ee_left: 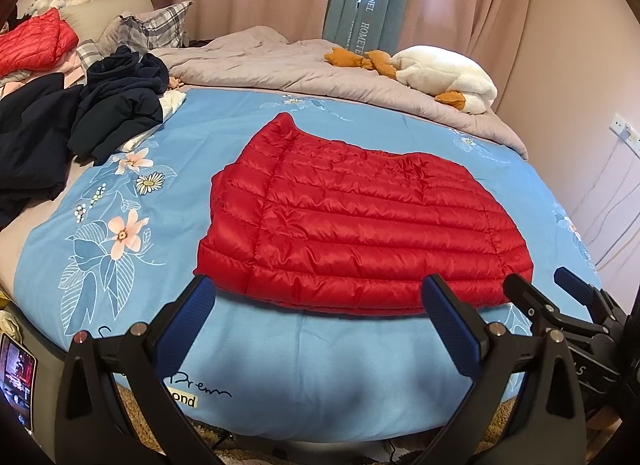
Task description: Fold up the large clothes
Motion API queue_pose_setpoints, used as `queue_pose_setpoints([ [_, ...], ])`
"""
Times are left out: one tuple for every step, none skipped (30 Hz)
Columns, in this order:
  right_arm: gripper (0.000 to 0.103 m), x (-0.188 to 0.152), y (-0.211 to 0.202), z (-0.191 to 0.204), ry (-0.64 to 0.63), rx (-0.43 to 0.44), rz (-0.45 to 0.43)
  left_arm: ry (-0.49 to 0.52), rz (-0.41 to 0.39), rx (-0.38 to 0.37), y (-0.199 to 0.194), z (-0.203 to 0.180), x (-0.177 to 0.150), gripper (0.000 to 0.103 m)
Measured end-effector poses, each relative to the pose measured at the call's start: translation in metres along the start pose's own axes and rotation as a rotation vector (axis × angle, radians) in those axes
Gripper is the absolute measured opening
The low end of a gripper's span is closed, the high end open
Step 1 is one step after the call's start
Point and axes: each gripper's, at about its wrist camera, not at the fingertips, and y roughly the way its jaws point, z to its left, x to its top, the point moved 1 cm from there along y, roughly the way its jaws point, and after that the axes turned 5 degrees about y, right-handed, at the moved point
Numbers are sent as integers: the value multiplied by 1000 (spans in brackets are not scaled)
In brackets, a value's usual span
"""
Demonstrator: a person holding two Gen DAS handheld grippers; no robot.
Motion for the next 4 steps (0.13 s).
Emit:
queue_pose_setpoints([
  [102, 0, 0, 0, 0, 1, 0, -1, 1, 1, 0, 1, 0, 103],
  [102, 0, 0, 0, 0, 1, 0, -3, 2, 2, 0, 2, 0, 103],
  [102, 0, 0, 1, 1, -1, 0, -4, 3, 3, 0, 2, 0, 103],
  [102, 0, 0, 0, 1, -2, 0, -4, 2, 3, -1, 2, 0, 103],
])
